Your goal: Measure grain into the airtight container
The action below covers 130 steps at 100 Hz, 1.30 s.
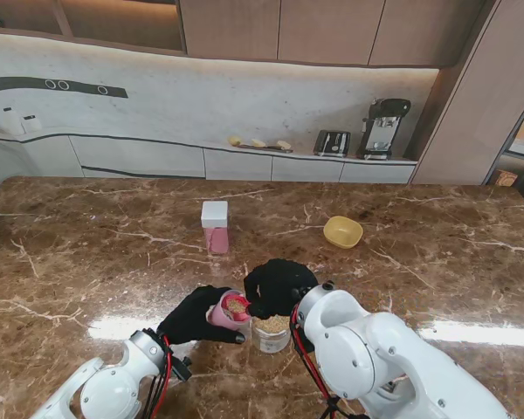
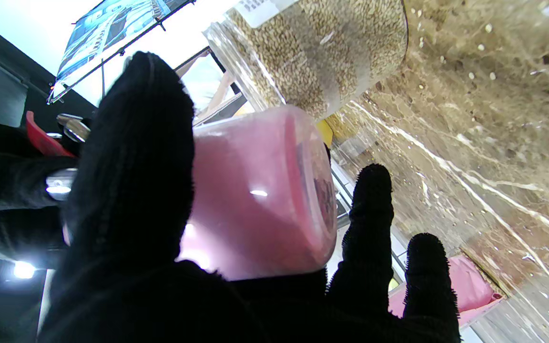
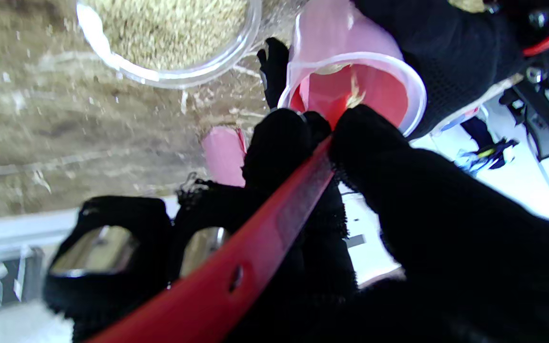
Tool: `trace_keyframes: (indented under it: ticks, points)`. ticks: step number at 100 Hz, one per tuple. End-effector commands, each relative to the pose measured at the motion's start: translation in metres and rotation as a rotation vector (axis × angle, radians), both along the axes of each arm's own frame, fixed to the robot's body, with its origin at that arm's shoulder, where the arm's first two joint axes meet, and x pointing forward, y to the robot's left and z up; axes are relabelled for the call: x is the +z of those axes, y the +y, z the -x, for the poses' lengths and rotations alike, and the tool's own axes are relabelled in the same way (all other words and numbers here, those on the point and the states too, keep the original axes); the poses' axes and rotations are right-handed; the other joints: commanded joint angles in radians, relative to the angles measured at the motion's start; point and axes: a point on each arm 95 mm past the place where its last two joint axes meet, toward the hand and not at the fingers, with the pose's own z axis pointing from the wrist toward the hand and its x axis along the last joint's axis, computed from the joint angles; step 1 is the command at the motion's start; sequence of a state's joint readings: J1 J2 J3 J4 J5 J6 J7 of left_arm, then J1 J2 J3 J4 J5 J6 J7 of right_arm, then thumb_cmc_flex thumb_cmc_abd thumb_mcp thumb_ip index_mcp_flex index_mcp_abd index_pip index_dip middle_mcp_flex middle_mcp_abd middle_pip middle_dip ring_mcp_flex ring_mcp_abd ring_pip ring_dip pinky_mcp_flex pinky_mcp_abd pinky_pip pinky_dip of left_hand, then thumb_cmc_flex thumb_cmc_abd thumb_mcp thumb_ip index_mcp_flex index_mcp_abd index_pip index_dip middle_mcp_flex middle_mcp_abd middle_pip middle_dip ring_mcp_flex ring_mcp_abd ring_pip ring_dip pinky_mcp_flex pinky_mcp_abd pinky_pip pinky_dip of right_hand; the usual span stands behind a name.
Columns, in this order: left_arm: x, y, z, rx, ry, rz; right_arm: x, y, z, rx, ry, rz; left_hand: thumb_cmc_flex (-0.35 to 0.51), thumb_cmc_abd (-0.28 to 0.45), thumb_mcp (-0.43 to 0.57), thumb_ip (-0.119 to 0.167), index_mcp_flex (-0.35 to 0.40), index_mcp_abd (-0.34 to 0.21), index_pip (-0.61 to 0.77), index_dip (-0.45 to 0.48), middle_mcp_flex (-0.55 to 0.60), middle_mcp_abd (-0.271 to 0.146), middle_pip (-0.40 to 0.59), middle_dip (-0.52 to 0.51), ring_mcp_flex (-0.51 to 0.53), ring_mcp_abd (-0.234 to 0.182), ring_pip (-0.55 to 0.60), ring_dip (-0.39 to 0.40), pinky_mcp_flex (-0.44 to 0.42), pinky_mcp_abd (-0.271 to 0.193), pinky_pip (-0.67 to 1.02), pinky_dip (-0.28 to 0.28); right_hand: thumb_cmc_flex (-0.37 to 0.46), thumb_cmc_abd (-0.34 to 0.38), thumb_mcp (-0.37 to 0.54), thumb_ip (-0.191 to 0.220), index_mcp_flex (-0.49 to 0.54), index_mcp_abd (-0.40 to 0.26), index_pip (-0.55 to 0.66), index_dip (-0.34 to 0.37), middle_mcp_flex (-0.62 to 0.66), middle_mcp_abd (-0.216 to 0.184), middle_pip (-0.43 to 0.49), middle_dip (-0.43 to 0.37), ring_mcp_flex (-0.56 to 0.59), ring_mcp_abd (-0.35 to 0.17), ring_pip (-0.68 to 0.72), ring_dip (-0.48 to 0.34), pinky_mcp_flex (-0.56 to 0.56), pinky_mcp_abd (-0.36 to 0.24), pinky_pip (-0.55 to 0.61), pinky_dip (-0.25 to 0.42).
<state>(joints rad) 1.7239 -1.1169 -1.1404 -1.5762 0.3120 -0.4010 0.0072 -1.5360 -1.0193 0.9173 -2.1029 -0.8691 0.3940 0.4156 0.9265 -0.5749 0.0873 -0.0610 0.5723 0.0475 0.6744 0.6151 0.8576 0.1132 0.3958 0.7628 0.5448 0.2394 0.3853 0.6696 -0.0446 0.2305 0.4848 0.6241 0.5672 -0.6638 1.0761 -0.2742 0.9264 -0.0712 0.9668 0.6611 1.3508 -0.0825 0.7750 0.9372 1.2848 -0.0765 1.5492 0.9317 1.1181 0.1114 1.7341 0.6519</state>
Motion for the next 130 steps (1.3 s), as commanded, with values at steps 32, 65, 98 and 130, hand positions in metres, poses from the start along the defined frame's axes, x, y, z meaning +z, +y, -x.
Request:
trace_keyframes:
  ticks: [32, 65, 98, 130]
  points:
    - [-0.005, 0.002, 0.003, 0.009, 0.005, 0.010, -0.021, 0.012, 0.019, 0.178, -0.342, 0.131, 0.098, 0.200, 0.172, -0.008, 0.191, -0.209, 0.171, 0.003, -0.015, -0.036, 0.025, -0.001, -0.028, -0.018, -0.025, -0.007, -0.007, -0.002, -0.035, 0.015, 0.008, -0.040, 0.140, 0.046, 0.051, -0.089, 0.031, 0.029, 0.087, 0.030, 0.065, -0.001, 0.037, -0.109, 0.068, 0.044, 0.048, -0.007, 0.111, -0.002]
    - [-0.004, 0.004, 0.003, 0.018, 0.003, 0.012, -0.025, 0.013, 0.018, 0.195, -0.354, 0.158, 0.098, 0.201, 0.173, -0.008, 0.187, -0.208, 0.170, 0.003, -0.017, -0.038, 0.023, -0.001, -0.028, -0.019, -0.027, -0.007, -0.006, -0.004, -0.037, 0.018, 0.005, -0.036, 0.141, 0.040, 0.049, -0.095, 0.029, 0.029, 0.086, 0.026, 0.065, -0.008, 0.037, -0.110, 0.068, 0.045, 0.048, -0.007, 0.111, 0.000]
    - [-0.004, 0.007, 0.003, 0.027, 0.001, 0.009, -0.011, 0.000, 0.018, 0.104, -0.368, 0.088, 0.101, 0.204, 0.170, -0.009, 0.186, -0.207, 0.170, 0.003, -0.017, -0.037, 0.023, 0.001, -0.030, -0.020, -0.029, -0.008, -0.005, -0.005, -0.041, 0.019, 0.008, -0.033, 0.138, 0.041, 0.047, -0.089, 0.028, 0.029, 0.085, 0.029, 0.066, -0.011, 0.037, -0.110, 0.068, 0.046, 0.048, -0.007, 0.110, 0.001]
    - [-0.005, 0.007, 0.004, 0.032, 0.002, 0.009, 0.000, -0.021, 0.019, 0.006, -0.395, 0.052, 0.103, 0.205, 0.167, -0.008, 0.188, -0.204, 0.171, 0.003, -0.016, -0.034, 0.023, 0.001, -0.029, -0.017, -0.027, -0.008, -0.003, -0.003, -0.043, 0.021, 0.010, -0.032, 0.137, 0.041, 0.045, -0.085, 0.028, 0.028, 0.085, 0.032, 0.066, -0.013, 0.037, -0.110, 0.067, 0.046, 0.048, -0.007, 0.110, 0.002]
